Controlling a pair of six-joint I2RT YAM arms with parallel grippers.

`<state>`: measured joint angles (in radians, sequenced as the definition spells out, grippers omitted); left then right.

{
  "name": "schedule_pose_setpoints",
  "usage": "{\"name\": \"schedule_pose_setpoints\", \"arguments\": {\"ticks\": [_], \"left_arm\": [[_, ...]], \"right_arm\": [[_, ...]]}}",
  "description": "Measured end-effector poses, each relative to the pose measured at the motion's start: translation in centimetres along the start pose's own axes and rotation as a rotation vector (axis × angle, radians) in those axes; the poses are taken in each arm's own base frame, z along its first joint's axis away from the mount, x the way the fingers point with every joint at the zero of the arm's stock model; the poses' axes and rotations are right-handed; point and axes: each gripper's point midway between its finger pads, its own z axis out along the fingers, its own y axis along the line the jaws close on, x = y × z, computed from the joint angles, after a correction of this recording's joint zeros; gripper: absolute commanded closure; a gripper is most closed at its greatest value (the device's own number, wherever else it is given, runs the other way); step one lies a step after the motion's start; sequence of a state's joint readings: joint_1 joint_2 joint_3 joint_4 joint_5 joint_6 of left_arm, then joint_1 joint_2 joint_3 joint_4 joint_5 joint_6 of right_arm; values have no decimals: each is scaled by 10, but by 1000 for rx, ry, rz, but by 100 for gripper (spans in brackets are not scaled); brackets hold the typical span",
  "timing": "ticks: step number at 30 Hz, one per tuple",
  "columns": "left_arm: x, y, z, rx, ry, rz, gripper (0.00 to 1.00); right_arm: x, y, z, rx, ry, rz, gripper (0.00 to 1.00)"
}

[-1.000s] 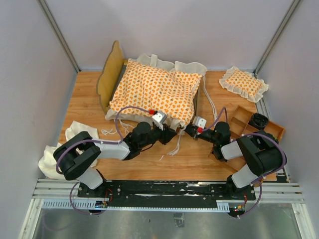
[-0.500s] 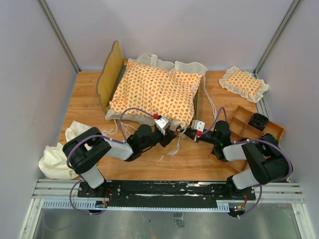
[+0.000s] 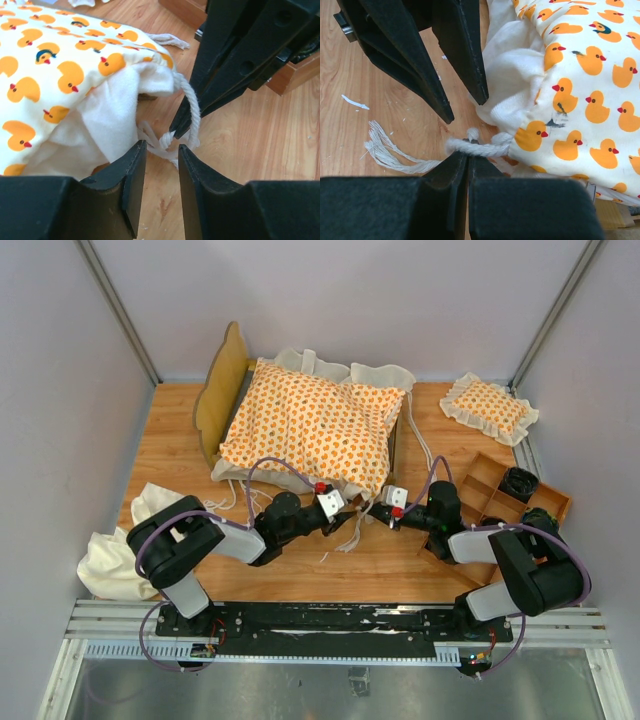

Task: Set up the pet bed
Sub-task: Tie the ropes to the bed frame.

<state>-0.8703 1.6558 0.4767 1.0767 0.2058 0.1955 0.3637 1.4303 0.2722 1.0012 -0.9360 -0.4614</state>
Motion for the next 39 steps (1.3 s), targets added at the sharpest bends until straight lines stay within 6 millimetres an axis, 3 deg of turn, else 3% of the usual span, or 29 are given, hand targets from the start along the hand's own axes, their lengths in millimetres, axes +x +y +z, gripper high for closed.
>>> {"name": "schedule_pose_setpoints", "arguments": {"ticks": [12,19,28,39], "left_arm": [[-3,-1,8,74,-5,252,57],[1,3,18,87,20,313,59],[23,0,16,117,87,335,62],[15,3,25,127,72,354,72]], "right_arm": [[-2,0,-1,-5,-4,-15,100],[-1,1,-1,-5,1,-12,100],[0,2,-1,-11,3,-5,100],[-4,0,1,-15,-8,-15,100]]}}
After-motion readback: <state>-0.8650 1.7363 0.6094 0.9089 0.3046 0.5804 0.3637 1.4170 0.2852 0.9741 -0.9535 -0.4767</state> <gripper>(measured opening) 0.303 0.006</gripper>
